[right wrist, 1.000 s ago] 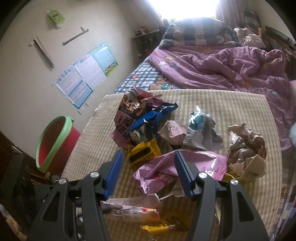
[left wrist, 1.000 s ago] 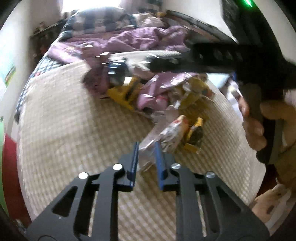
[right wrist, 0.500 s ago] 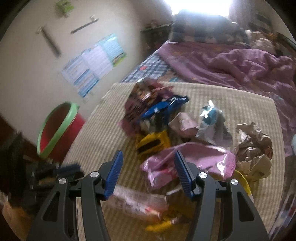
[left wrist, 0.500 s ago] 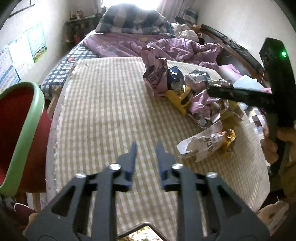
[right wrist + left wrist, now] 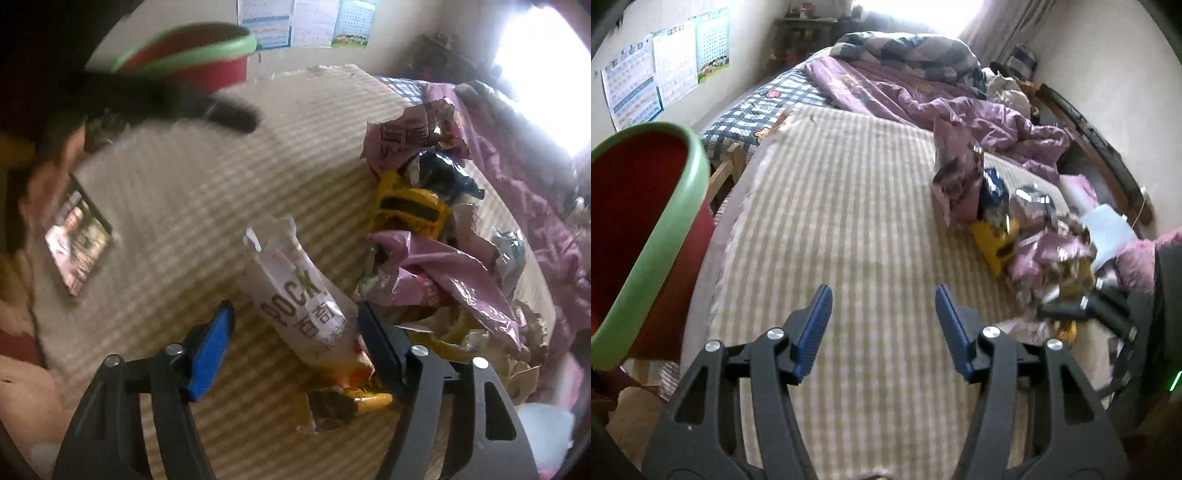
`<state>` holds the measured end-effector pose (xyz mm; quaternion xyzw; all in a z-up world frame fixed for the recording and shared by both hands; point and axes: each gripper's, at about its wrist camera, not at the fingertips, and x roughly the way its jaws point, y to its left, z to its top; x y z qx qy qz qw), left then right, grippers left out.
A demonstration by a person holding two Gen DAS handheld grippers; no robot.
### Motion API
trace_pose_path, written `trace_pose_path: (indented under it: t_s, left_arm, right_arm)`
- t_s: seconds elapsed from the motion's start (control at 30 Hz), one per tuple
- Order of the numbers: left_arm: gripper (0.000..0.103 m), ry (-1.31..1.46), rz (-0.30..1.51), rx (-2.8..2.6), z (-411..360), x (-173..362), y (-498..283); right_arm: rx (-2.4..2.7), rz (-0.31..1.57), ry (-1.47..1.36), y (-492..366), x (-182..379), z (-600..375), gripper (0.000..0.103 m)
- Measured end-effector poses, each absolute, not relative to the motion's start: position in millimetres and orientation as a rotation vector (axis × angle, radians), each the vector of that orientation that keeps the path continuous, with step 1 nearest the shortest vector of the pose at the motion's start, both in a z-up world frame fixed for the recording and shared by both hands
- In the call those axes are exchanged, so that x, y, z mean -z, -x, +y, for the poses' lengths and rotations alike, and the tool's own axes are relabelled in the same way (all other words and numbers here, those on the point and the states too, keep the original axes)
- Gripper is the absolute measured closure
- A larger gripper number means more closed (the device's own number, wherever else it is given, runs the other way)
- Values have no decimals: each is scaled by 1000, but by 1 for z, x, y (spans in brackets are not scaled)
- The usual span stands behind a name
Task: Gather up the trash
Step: 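Grasp the brown snack wrapper with the left tool while the right tool grasps the white carton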
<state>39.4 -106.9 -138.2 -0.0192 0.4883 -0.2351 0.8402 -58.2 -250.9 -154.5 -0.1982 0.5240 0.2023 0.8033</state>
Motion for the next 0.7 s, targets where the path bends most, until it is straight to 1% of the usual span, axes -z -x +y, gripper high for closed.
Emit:
trace_pose_path:
  t_s: [0.03, 0.07, 0.17, 0.27, 0.47, 0.53, 0.57, 0.63, 0.7]
  left_arm:
    - [48, 47, 1028, 505, -113, 136, -45]
    - [48, 53, 1020, 519, -122, 133, -53]
    - [48, 53, 1007, 553, -147, 126, -74]
    - [48, 60, 1012, 592, -181, 122, -107]
    - [48, 80, 1088, 619, -222, 138, -145]
    - [55, 89, 1122, 622, -228, 146, -152]
    - [64, 94, 1141, 631, -231, 150, -155]
    - [68, 104, 1138, 645, -230, 150, -152]
    - [75, 90, 1117, 648, -225, 147, -147]
  right_arm:
    - [-421, 1112, 430, 59, 155, -251, 53]
    - [-419, 1104, 414, 59, 155, -253, 55]
    - [-423, 1081, 345, 59, 149, -261, 69]
    - [-418, 1070, 305, 56, 148, -266, 70]
    - [-440, 1054, 270, 65, 148, -270, 70]
    - [-441, 1052, 263, 63, 149, -266, 69]
    - [-441, 1052, 258, 62, 149, -266, 68]
    - [-442, 1055, 244, 69, 149, -266, 67]
    - [-441, 1055, 241, 66, 147, -267, 66]
